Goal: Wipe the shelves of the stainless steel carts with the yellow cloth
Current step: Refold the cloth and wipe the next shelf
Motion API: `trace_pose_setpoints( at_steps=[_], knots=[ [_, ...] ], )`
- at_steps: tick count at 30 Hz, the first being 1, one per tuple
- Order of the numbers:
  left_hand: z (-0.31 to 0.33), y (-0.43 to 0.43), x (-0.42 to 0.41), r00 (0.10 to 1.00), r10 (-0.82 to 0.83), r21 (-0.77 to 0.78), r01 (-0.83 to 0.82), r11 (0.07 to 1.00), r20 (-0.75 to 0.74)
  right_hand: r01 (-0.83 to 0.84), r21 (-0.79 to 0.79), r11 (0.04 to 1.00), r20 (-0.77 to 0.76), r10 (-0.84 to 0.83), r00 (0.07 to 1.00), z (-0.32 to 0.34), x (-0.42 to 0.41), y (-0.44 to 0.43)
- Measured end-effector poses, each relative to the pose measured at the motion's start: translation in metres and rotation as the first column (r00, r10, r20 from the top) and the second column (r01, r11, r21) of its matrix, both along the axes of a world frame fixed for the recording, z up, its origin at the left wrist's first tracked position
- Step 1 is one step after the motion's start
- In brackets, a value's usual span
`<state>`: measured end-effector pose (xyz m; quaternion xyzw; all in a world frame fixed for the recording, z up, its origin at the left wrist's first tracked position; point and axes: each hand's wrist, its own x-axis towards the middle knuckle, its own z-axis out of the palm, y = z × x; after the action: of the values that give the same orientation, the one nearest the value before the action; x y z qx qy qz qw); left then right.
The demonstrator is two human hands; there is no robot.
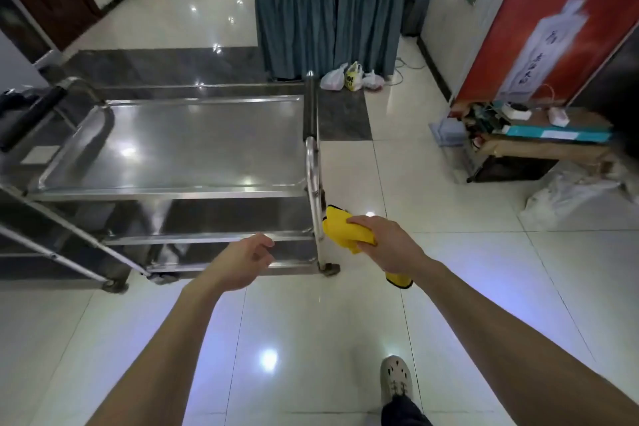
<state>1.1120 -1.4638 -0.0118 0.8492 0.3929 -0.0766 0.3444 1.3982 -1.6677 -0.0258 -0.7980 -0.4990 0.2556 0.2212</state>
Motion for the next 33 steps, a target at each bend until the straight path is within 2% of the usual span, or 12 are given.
trace_pose_setpoints(
  at_steps=[7,11,14,17,22,27,33],
  knots=[
    [0.005,0.019,0.199,0.997,-0.077,0.028,0.077,0.997,0.022,0.005,-0.008,1.000,0.028,-0.004,1.000,0.006,0.172,0.017],
    [0.006,0.038,0.284,0.997,-0.063,0.010,0.062,0.998,0.052,-0.002,-0.021,1.000,0.069,0.003,0.998,0.010,0.265,0.047],
    [0.003,0.064,0.336,0.995,-0.095,0.044,0.095,0.995,0.011,-0.010,-0.020,1.000,0.063,0.011,0.998,0.007,0.323,0.082],
    [-0.008,0.104,0.385,0.999,-0.052,0.056,0.052,0.997,0.002,-0.037,-0.021,0.999,0.064,0.039,0.997,-0.001,0.375,0.130],
    [-0.032,0.189,0.476,1.000,0.001,-0.041,-0.001,0.999,0.018,-0.068,-0.020,0.998,0.057,0.069,0.996,-0.015,0.464,0.221],
    [-0.018,0.271,0.566,1.000,0.007,-0.038,-0.006,0.999,0.019,-0.074,-0.050,0.996,0.057,0.077,0.995,-0.009,0.546,0.303],
    [0.006,0.391,0.616,0.986,0.161,0.028,-0.163,0.986,0.048,-0.199,-0.022,0.980,0.052,0.200,0.978,0.002,0.616,0.449]
  ],
)
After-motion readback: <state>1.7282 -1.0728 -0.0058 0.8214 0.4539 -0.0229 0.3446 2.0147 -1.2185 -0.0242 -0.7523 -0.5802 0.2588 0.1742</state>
